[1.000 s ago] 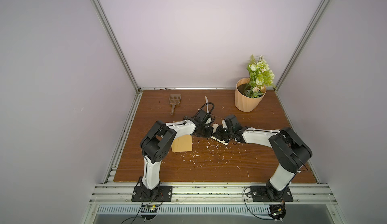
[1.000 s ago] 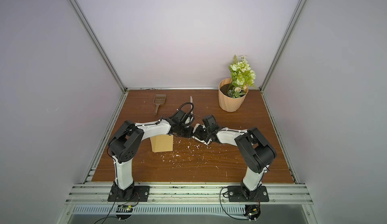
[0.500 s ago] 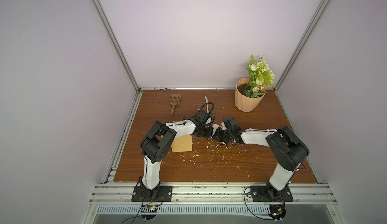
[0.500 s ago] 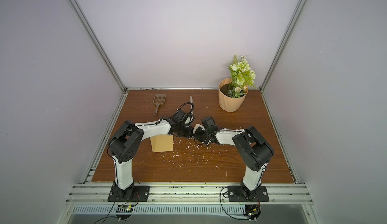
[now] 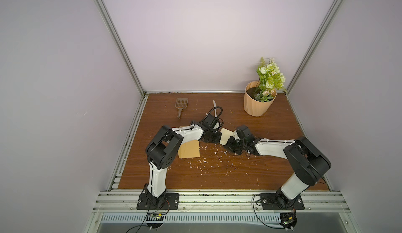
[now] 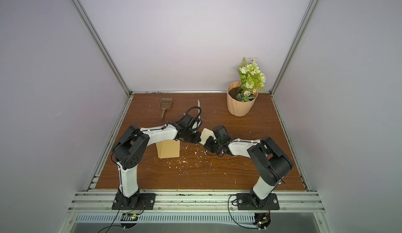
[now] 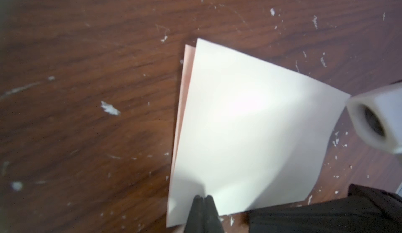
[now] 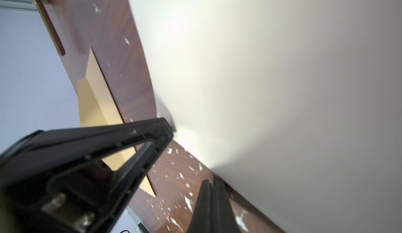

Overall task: Fold the letter paper in half and place it into the envelope
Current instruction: Fold the letter paper at the center of the board.

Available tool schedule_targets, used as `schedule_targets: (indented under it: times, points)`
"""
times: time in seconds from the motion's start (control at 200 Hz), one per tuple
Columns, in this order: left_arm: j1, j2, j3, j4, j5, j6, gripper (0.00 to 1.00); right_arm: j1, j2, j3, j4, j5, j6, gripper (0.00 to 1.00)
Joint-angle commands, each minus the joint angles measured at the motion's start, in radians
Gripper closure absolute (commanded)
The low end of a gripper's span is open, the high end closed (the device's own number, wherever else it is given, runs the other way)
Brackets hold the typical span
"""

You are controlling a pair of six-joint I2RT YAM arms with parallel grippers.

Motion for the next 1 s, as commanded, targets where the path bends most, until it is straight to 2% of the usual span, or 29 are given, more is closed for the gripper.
schedule_targets:
  times: [0.0,0.28,0.46,0.681,0.996]
  points:
    - [0.011,0.039,-0.018,-0.137,-0.061,0.012,1.0,0.004,-0.036,-0.05,-0.092,0.055,0.016,1.0]
    - [0.012,0.038,-0.028,-0.144,-0.066,0.026,1.0,-0.001,-0.075,-0.075,-0.091,0.071,0.011,1.0]
    - [0.011,0.038,-0.031,-0.144,-0.069,0.027,1.0,0.006,-0.036,0.064,-0.116,0.026,-0.06,1.0]
    - [0.011,0.042,-0.029,-0.142,-0.071,0.023,1.0,0.006,0.033,0.19,-0.153,0.03,-0.091,1.0]
    - [0.011,0.037,-0.041,-0.138,-0.074,0.014,1.0,0.007,0.078,0.128,-0.099,0.014,-0.057,1.0]
